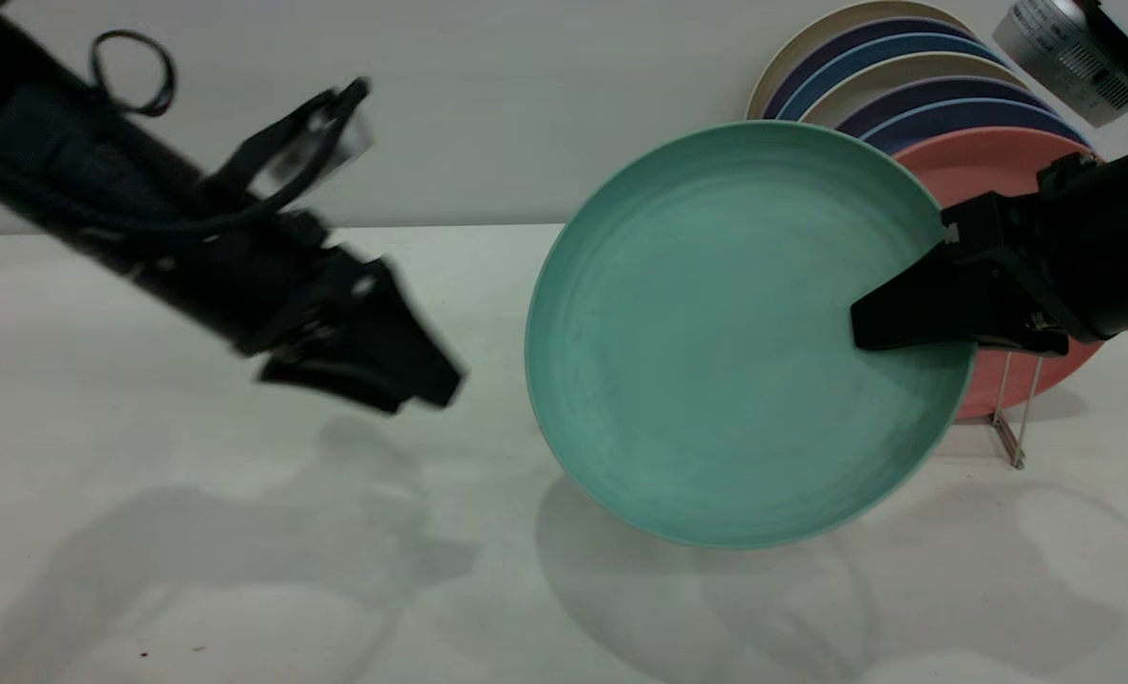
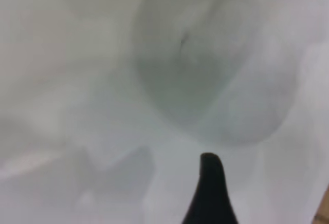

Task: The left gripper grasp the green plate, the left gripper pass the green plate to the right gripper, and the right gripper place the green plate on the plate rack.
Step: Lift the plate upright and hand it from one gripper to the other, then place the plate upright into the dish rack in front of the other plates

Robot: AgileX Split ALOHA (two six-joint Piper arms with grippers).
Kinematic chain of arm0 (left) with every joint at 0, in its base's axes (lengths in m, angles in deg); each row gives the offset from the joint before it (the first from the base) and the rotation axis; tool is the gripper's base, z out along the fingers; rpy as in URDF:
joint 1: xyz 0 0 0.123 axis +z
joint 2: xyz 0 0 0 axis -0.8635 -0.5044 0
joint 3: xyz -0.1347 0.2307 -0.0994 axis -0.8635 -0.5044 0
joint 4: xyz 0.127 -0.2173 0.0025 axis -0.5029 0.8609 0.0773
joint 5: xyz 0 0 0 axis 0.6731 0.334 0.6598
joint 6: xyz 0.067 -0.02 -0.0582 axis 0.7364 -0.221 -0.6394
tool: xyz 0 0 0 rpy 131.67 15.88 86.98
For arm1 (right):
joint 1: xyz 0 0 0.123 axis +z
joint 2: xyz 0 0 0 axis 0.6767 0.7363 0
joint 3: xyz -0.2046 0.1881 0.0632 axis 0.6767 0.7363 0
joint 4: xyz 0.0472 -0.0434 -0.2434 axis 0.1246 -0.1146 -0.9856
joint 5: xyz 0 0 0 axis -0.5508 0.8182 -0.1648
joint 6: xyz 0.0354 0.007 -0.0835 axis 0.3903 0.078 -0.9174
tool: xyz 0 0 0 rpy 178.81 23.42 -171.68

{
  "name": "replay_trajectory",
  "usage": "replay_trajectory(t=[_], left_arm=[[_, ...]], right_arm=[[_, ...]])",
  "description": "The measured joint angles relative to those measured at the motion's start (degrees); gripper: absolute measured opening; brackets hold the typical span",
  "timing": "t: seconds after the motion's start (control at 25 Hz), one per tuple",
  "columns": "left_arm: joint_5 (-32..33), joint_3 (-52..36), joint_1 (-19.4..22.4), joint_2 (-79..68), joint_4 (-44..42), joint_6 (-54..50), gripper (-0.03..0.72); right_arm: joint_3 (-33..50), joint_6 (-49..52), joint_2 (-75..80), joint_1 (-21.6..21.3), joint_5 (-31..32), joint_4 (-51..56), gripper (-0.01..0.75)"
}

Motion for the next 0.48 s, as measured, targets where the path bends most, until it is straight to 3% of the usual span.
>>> replay_trajectory(t=[0.2, 0.36, 0.48], left_arm=[[-0.1, 0.0, 5.2, 0.0, -15.8, -10.7, 0.587], [-0.1, 0.1, 8.2, 0.1, -26.9, -21.6, 0.585], [0.1, 1.1, 9.4, 0.1, -30.4, -26.7, 0.585]], right_arm=[[-1.8, -0.8, 0.0, 0.0, -2.6, -5.2, 0.091], [-5.4, 2.6, 0.0, 0.0, -3.0, -17.7, 0.091], [-9.5, 7.1, -0.4, 0.0, -2.8, -29.7, 0.091]])
